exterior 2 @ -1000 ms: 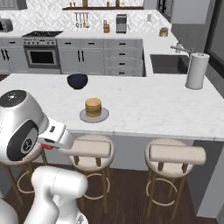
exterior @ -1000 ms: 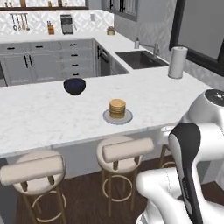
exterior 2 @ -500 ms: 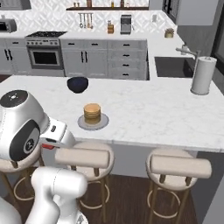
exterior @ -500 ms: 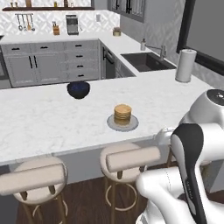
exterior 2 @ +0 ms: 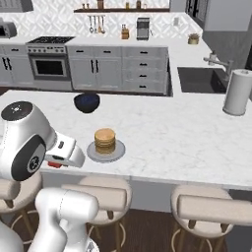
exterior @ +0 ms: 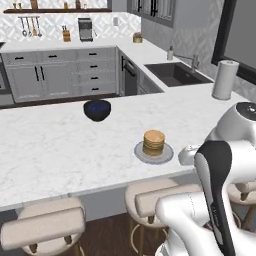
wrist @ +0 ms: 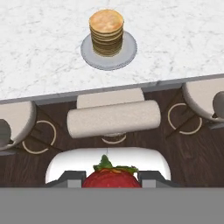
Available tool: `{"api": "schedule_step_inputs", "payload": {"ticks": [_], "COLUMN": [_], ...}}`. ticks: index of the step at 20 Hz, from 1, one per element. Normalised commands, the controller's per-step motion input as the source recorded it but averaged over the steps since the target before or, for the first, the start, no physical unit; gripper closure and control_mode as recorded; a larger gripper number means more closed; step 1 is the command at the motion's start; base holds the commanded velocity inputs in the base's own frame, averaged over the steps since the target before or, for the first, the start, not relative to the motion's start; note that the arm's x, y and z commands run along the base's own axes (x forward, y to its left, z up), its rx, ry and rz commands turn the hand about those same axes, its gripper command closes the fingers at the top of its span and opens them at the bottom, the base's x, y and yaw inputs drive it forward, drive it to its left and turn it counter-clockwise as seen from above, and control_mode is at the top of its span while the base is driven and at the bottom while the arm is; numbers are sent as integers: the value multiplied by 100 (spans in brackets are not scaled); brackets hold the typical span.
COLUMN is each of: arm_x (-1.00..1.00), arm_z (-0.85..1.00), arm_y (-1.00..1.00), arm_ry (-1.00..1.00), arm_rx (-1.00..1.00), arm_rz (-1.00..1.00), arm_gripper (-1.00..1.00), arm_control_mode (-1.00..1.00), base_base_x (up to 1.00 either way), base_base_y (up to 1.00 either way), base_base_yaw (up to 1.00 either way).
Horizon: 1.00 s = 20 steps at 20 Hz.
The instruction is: Take the strawberry from the fridge and place it on top of the pancake, located on the dining counter.
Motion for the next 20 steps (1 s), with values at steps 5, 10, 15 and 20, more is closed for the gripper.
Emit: {"api": "schedule_step_inputs", "payload": {"ticks": [5, 10, 15, 20], "arm_x": [0, 0, 0, 14], "arm_z": [0, 0, 0, 1], "arm_y": [0, 0, 0, 0], "arm_ry": [0, 0, 0, 0], "arm_rx": [0, 0, 0, 0], "arm_rz": [0, 0, 0, 0], "arm_gripper": [100, 100, 100, 100], "arm_control_mode": [100, 100, 100, -100], "base_base_x": [37, 54, 47, 46], "base_base_y": [25, 0, 0, 0], "base_base_yaw": [0, 1, 0, 0]}}
